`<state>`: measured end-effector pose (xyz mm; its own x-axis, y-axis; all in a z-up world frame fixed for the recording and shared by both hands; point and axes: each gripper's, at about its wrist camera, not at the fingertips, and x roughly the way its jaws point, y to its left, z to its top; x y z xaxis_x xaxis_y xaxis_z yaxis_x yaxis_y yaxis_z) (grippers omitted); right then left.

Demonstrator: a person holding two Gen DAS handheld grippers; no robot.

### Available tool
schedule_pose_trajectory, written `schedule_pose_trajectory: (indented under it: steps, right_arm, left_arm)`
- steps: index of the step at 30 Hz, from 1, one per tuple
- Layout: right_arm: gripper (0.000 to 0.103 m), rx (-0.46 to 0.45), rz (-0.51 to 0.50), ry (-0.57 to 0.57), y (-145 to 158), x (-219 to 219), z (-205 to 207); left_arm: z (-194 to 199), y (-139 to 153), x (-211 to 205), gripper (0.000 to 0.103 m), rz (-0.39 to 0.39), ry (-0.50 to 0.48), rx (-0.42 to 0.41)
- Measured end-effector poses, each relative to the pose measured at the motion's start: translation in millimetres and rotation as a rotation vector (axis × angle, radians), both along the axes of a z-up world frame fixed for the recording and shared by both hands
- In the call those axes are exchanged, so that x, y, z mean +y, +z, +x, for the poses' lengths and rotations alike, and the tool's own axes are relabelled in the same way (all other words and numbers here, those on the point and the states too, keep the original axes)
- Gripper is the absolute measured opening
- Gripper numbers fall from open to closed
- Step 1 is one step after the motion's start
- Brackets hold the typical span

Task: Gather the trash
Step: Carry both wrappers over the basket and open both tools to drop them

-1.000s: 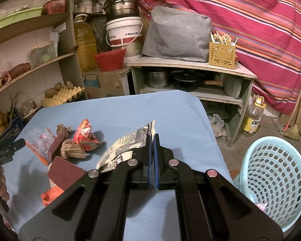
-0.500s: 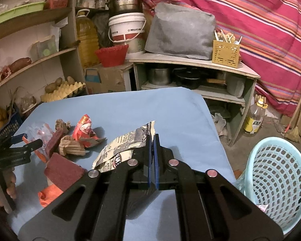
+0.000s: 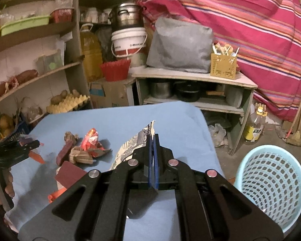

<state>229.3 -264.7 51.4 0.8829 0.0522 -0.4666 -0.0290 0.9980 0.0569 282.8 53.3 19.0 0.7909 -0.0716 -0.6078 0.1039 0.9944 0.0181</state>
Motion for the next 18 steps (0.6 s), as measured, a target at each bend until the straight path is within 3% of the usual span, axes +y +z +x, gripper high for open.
schedule_pose_trajectory:
  steps: [8,18]
  right_arm:
    - [0.003,-0.054,0.013,-0.076,21.9,-46.1,-34.6]
    - [0.003,-0.069,0.029,-0.216,27.4,-135.6,-78.8]
  left_arm:
    - [-36.0,36.6,-29.6,0.034,-0.017,-0.03,-0.084]
    - [-56.4,54.9,-134.9,0.034,-0.02,-0.196,-0.111]
